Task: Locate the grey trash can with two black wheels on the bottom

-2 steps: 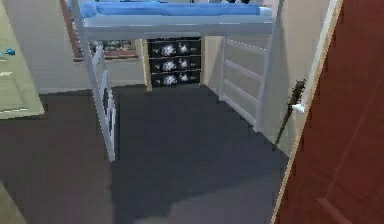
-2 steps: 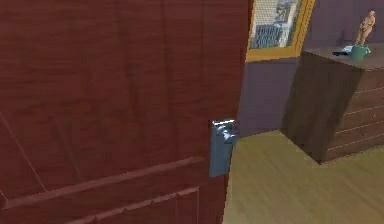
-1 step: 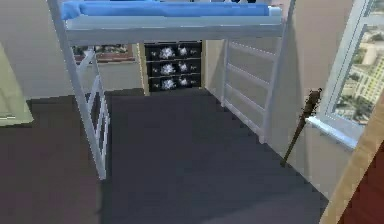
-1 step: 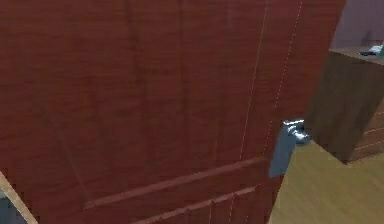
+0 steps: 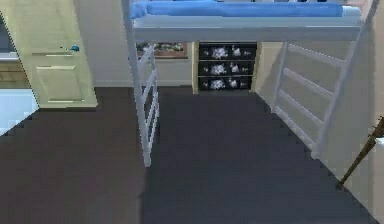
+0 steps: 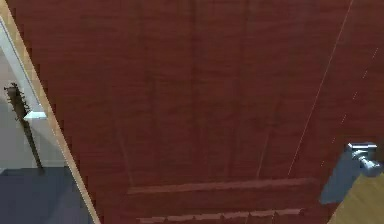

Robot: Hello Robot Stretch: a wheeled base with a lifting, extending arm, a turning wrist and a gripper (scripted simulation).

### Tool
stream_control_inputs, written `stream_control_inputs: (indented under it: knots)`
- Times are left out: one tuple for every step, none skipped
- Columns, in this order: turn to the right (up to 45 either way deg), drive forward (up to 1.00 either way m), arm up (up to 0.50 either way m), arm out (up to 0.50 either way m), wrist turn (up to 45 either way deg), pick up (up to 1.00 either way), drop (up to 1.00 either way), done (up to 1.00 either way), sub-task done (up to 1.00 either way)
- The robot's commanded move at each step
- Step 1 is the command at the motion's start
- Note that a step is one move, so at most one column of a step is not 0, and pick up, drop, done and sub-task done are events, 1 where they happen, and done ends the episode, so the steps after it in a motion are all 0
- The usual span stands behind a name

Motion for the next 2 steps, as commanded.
stream_control_inputs:
  knots:
    - [0.0, 0.45, 0.0, 0.0, 0.0, 0.0, 0.0, 0.0, 0.0]
    - [-45.0, 0.0, 0.0, 0.0, 0.0, 0.0, 0.0, 0.0, 0.0]
